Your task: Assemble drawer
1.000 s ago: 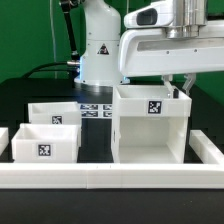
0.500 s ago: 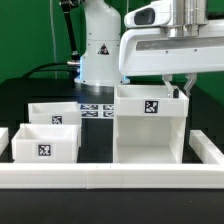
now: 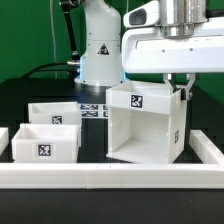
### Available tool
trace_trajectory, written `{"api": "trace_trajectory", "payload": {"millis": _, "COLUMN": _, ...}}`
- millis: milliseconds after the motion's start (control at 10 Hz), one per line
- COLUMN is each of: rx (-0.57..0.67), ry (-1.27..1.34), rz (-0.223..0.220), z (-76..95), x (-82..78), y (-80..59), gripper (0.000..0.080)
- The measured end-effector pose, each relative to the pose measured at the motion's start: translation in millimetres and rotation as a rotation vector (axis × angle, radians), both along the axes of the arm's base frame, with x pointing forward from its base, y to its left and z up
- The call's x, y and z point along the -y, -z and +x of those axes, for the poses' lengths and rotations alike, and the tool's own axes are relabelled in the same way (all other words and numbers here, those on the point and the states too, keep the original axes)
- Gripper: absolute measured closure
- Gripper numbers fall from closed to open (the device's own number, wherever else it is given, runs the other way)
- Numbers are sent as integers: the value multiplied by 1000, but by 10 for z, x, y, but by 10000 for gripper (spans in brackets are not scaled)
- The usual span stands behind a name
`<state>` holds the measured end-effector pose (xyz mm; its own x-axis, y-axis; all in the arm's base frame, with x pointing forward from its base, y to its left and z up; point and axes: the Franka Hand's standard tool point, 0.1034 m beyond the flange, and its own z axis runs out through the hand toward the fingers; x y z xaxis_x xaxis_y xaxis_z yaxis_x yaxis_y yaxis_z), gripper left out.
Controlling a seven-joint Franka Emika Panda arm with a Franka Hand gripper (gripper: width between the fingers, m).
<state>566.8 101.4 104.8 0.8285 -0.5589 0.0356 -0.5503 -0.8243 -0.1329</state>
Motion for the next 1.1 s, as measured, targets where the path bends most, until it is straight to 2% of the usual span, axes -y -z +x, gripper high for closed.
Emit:
{"api": "trace_trajectory", "payload": {"millis": 600, "rx": -17, "ry": 292, "rz": 59, "z": 23, "x": -52, "y": -31, "gripper": 761}}
{"api": "trace_trajectory", "payload": {"millis": 900, "rx": -62, "ry": 594, "rz": 118, "z": 79, "x": 44, "y": 29, "gripper": 760}}
{"api": "trace_trajectory", "payload": {"millis": 1100, "rx": -69, "ry": 678, "rz": 131, "z": 102, "x": 44, "y": 19, "gripper": 757}}
